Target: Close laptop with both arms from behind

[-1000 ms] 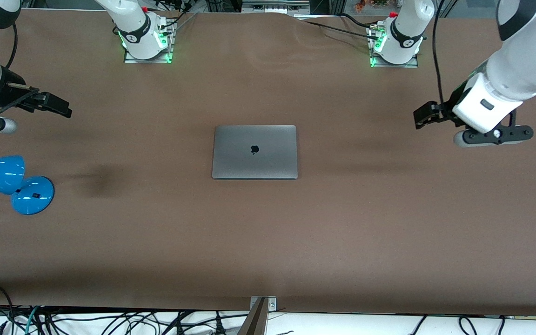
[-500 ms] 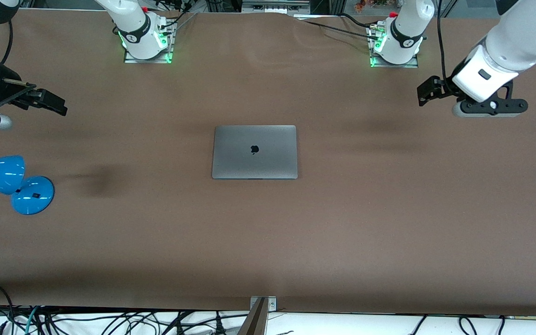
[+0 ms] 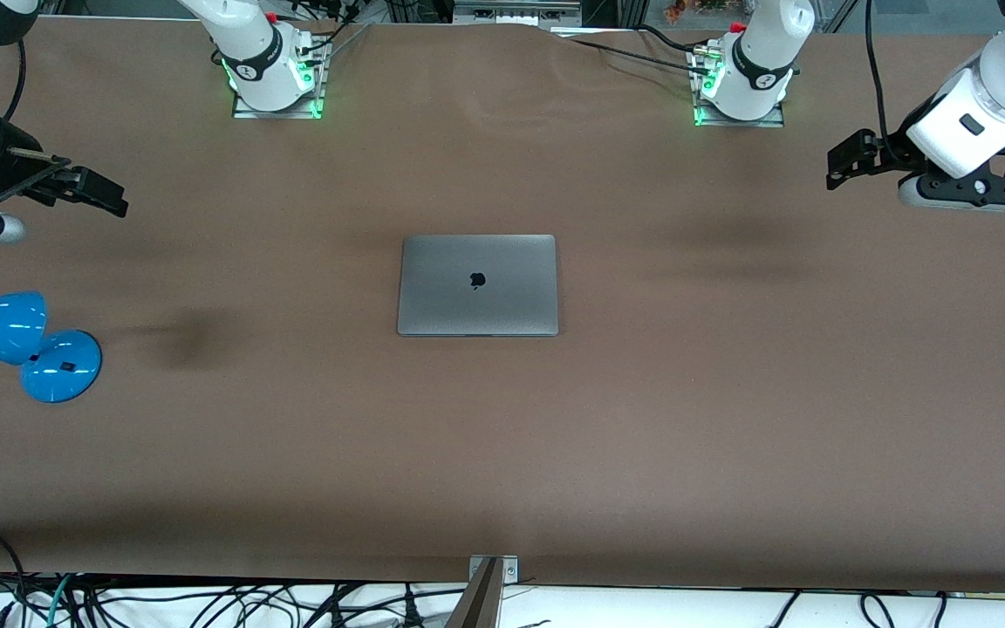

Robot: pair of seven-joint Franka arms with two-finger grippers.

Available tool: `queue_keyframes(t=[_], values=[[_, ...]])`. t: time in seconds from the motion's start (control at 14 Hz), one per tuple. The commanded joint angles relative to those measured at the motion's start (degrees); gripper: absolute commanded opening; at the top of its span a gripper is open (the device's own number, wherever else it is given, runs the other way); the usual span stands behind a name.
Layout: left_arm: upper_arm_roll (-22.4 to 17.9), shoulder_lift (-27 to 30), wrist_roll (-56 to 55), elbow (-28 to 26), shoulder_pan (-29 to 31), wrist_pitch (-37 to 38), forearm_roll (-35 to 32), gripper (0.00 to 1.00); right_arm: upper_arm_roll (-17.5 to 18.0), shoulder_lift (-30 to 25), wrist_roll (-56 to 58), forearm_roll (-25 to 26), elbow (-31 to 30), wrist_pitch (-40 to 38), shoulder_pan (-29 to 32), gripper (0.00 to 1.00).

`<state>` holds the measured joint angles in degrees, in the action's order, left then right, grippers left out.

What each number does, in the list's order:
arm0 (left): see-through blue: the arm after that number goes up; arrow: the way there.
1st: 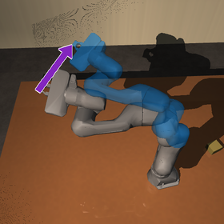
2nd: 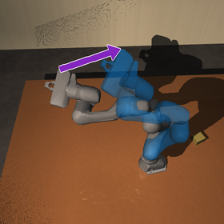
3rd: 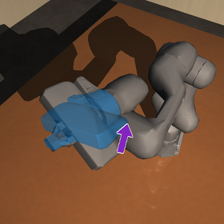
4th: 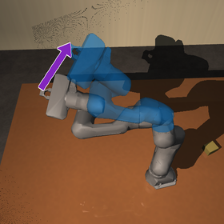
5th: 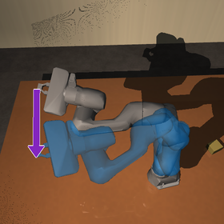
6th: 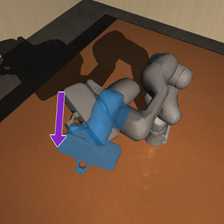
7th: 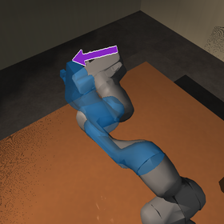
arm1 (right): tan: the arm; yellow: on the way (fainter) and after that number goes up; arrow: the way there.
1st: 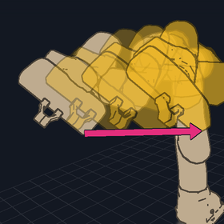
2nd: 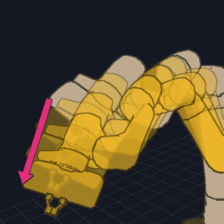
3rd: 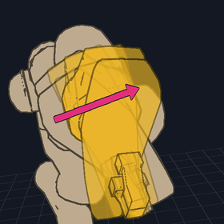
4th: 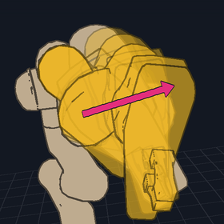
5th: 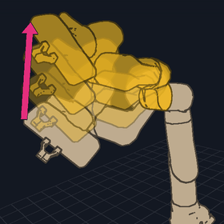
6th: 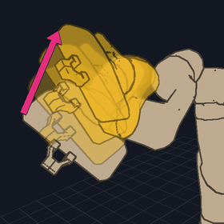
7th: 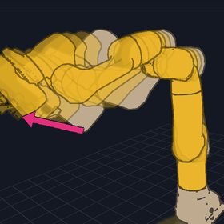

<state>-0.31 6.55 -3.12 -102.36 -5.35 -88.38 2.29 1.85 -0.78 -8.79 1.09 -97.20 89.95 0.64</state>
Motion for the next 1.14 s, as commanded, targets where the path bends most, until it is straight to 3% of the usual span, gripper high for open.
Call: queue_keyframes(t=[0.0, 1.07], values=[[-0.66, 0.66, 1.09, -0.65, -0.55, 1.01, -0.36, 1.0, 0.7, -1.68, 1.32, -0.13, -0.89, 0.58, 0.33, 1.0], [-0.13, -0.74, 0.57, 1.02, -0.63, -1.54, 0.52, 1.0, 0.7, -2.91, 1.41, -2.06, -0.63, 1.28, 0.33, 1.0]])
